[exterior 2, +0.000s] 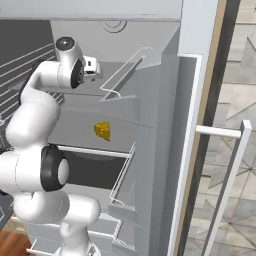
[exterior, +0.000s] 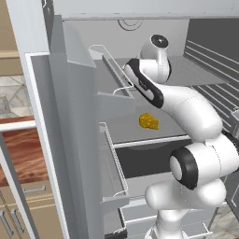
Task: Take the cheese, steak, and mushroom from the fridge and place them on the plate on the dining counter to create an appetizer plate.
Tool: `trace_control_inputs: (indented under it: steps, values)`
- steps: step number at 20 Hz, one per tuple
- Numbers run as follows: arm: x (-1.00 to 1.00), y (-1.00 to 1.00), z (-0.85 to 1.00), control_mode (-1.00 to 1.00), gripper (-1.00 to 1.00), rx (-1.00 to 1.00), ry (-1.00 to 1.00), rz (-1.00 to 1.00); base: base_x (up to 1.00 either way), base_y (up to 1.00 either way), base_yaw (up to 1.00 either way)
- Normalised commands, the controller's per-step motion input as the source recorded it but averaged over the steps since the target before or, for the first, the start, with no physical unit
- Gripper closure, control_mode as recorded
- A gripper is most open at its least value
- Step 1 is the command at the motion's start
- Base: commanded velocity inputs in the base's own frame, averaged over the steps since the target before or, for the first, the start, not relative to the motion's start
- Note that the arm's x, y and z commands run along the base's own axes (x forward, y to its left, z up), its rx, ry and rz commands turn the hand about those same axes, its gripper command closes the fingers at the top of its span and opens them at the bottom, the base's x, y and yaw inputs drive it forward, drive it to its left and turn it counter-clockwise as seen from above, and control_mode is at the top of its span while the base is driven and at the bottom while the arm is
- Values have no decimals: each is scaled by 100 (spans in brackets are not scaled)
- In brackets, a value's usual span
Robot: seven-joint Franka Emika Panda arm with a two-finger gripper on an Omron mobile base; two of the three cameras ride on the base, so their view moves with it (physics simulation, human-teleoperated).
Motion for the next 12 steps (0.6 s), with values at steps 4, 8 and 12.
trace_control_inputs:
  steps: [4, 8, 12]
  values:
    - [52, 1, -15, -100, -100, 0, 0, 1, 0, 0, 0]
    - [42, 12, -17, -100, -100, -1, 0, 0, 0, 0, 0]
    - [4, 28, -53, -100, 100, -8, 0, 0, 0, 0, 0]
